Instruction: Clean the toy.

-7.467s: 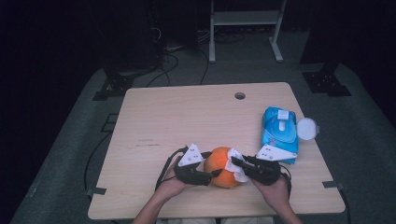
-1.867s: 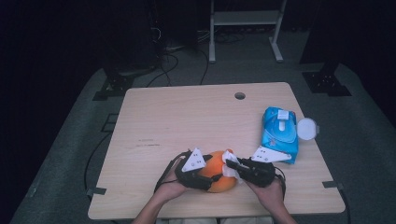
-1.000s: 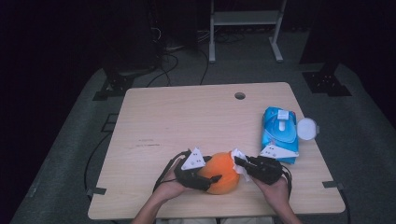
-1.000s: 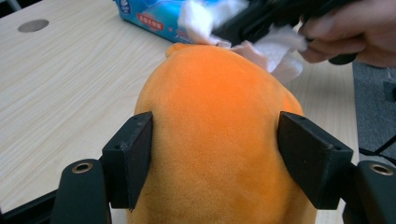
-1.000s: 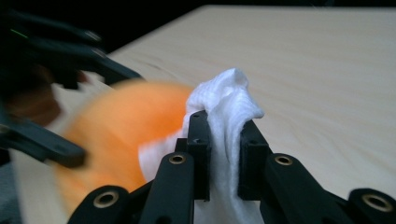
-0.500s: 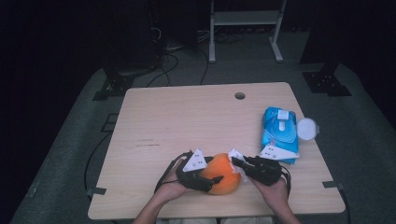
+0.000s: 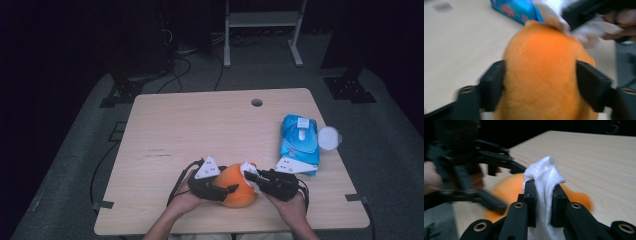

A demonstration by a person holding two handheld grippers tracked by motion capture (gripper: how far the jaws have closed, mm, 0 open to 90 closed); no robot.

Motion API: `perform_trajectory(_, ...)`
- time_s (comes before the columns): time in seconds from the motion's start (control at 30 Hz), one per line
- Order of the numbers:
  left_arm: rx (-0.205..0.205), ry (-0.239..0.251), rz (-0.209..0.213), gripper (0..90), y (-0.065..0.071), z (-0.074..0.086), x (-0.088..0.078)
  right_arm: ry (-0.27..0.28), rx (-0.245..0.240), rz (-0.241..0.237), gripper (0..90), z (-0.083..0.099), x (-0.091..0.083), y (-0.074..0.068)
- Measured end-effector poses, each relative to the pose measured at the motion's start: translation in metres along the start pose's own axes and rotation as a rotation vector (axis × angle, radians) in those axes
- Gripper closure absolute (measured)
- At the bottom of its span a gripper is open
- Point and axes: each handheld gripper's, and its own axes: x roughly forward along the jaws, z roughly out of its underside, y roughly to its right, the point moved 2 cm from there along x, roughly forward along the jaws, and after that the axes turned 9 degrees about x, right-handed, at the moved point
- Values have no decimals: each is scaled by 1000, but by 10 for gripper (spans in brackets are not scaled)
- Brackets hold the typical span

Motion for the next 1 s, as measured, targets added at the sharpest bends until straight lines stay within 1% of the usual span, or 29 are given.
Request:
perform_trajectory(0.03, 35, 10, -23, 341, 2, -3, 0, 3, -21, -6, 775, -2, 1, -5)
perform_trajectory(0.07, 68, 0, -34, 341, 5, -6, 0, 1, -38, 0, 775, -3, 1, -7)
perform_trajectory(0.1, 82, -6, -28, 337, 6, -6, 0, 2, -42, 9, 775, -4, 2, -7)
perform_trajectory(0.17, 82, -1, -10, 319, 7, -5, -1, 3, -14, 20, 775, -2, 1, 3)
perform_trajectory(0.2, 77, 5, -2, 300, 7, -4, -2, 0, -5, 31, 775, 0, 0, 8)
perform_trajectory(0.23, 52, 12, 6, 274, 4, -4, -3, -3, 8, 43, 775, 2, 0, 13)
perform_trajectory(0.27, 30, 15, 9, 227, 3, -3, -4, 0, 23, 50, 775, 4, -2, 18)
perform_trajectory(0.3, -2, 7, 7, 189, -1, -3, -4, 0, 24, 55, 775, 5, -3, 19)
perform_trajectory(0.33, -21, 2, 6, 158, -3, -2, -4, -2, 16, 73, 775, 5, -4, 19)
perform_trajectory(0.37, -50, -2, 14, 150, -5, 1, -3, -3, 17, 78, 776, 5, -4, 19)
perform_trajectory(0.4, -60, -8, 25, 161, -5, 2, -2, -1, 25, 74, 776, 4, -4, 19)
perform_trajectory(0.43, -47, -11, 19, 196, -4, 4, 0, 1, 21, 74, 776, 4, -3, 18)
perform_trajectory(0.47, -28, -17, 12, 242, -3, 3, 1, 1, 2, 73, 776, 3, -2, 13)
perform_trajectory(0.5, -7, -13, 10, 269, -1, 2, 1, 1, -8, 64, 776, 2, -1, 8)
perform_trajectory(0.57, 32, -14, 8, 292, 3, -1, 1, 4, -37, 32, 776, 1, 2, -2)
perform_trajectory(0.6, 37, -18, 6, 290, 3, -2, 0, -2, -66, 31, 776, 0, 3, -8)
perform_trajectory(0.63, 30, -12, 11, 285, 2, -2, 0, -7, -81, 40, 776, -1, 4, -9)
perform_trajectory(0.67, 17, -5, 16, 271, 0, -1, -2, -7, -80, 47, 776, -2, 4, -7)
perform_trajectory(0.7, -4, 4, 14, 243, -3, -1, -4, -2, -66, 57, 777, -2, 3, -3)
perform_trajectory(0.77, -46, 10, 1, 189, -8, 0, -6, -2, -56, 96, 776, -1, 0, 8)
perform_trajectory(0.83, -70, 3, 11, 183, -8, 3, -4, 4, -14, 100, 776, 1, -3, 16)
perform_trajectory(0.87, -69, -1, 20, 188, -8, 4, -1, 5, -9, 99, 775, 1, -3, 17)
perform_trajectory(0.9, -60, -7, 23, 207, -6, 5, 1, 3, -17, 98, 775, 1, -3, 15)
perform_trajectory(0.93, -47, -2, 19, 233, -5, 5, 3, 0, -27, 93, 776, 1, -2, 10)
perform_trajectory(1.0, -5, -6, 13, 299, -1, 1, 2, -1, -49, 63, 775, 0, 1, 0)
